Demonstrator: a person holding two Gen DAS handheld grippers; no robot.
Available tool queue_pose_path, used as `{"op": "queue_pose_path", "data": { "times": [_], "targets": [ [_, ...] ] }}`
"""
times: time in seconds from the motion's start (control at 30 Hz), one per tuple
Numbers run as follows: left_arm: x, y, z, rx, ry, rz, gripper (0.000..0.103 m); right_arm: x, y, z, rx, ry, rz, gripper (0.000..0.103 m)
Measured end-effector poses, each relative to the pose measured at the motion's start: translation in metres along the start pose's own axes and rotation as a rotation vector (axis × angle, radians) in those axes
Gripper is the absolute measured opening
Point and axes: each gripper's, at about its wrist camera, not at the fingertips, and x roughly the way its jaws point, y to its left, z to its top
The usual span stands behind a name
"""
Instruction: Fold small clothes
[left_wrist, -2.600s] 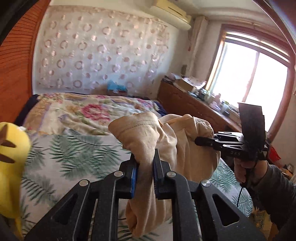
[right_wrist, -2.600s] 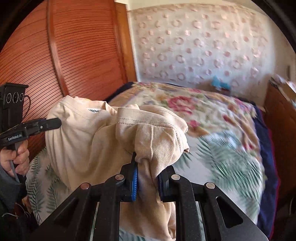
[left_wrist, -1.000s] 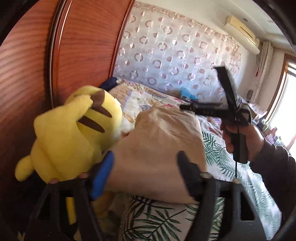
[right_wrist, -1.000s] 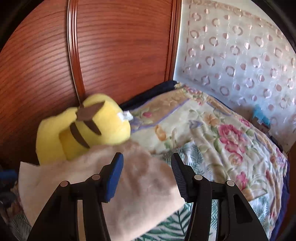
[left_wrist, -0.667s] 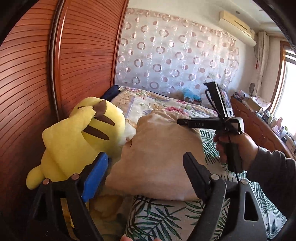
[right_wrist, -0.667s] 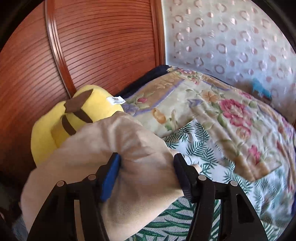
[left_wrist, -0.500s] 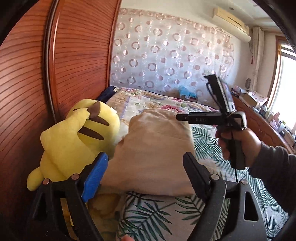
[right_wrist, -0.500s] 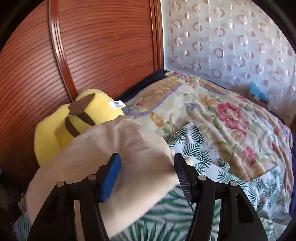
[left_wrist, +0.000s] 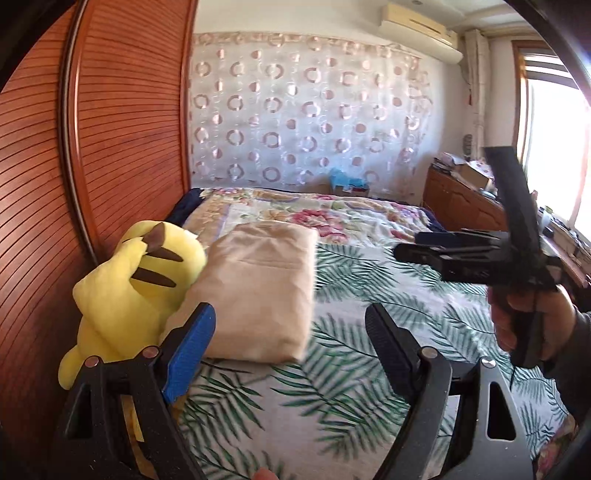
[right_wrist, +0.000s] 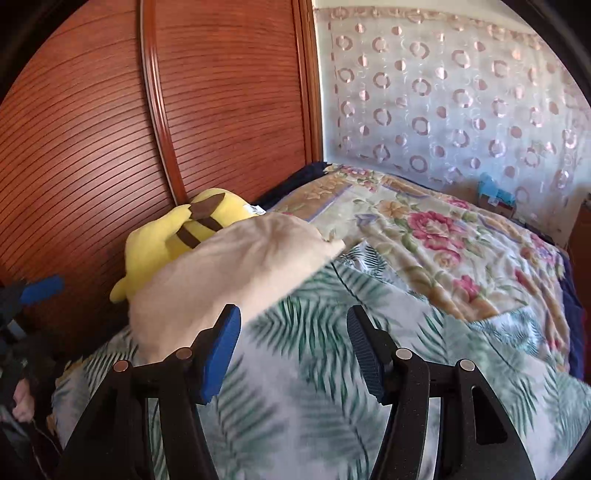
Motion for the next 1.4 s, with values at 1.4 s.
{"op": "queue_pose_path", "data": {
  "times": [1.4],
  "targets": [
    [-0.115,-0.154,0.016,0.13,-0.165,-0.127,0.084,-0.297,0.094,-0.146,0.199,-0.351,-0.402,0.079]
  ]
}}
